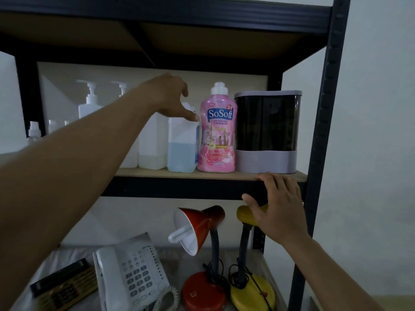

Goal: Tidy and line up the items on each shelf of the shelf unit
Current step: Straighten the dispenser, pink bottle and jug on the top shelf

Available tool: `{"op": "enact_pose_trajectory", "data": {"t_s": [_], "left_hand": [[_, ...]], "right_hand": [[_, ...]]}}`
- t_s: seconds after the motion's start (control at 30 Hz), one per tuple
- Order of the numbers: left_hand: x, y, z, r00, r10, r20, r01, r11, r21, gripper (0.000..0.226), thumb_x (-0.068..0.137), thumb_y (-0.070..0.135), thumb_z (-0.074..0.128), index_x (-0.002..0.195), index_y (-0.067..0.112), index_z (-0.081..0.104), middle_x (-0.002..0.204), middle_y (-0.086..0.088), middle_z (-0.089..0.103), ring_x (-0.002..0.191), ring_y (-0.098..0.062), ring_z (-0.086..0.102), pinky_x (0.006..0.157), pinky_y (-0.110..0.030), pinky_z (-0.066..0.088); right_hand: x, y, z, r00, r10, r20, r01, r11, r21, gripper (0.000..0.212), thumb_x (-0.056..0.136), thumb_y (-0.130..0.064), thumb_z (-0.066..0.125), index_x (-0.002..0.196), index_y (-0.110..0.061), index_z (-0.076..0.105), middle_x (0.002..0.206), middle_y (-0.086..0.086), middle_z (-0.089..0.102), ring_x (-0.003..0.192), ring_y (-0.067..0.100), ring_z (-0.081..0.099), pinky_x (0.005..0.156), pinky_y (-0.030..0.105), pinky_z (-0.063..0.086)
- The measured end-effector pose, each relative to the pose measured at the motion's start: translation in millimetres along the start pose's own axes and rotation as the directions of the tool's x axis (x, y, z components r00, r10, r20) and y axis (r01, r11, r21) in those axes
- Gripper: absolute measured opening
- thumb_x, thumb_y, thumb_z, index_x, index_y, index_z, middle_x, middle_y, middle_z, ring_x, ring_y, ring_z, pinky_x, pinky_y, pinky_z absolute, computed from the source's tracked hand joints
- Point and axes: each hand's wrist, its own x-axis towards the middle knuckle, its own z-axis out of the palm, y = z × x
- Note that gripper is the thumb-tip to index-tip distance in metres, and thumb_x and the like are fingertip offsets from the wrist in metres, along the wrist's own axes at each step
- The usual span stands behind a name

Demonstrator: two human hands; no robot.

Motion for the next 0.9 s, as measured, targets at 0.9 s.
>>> {"op": "enact_pose_trajectory", "data": {"t_s": [0.9], "left_hand": [[-12, 5, 14, 0.985, -0.139, -0.102, 0.119, 0.976, -0.181, 0.071, 0.078, 0.063, 0.073, 0.127, 0.011, 0.063, 0.128, -0.010, 0.062, 0.112, -0.028, 0.059, 0.090, -0.040, 0.049]], "right_hand": [[2, -3, -2, 0.998, 0.038, 0.059, -0.038, 0.999, -0.004, 0.057, 0.089, -0.066, 0.049, 0.124, -0.021, 0.057, 0.122, 0.003, 0.060, 0.120, 0.023, 0.044, 0.100, 0.049, 0.047]]}}
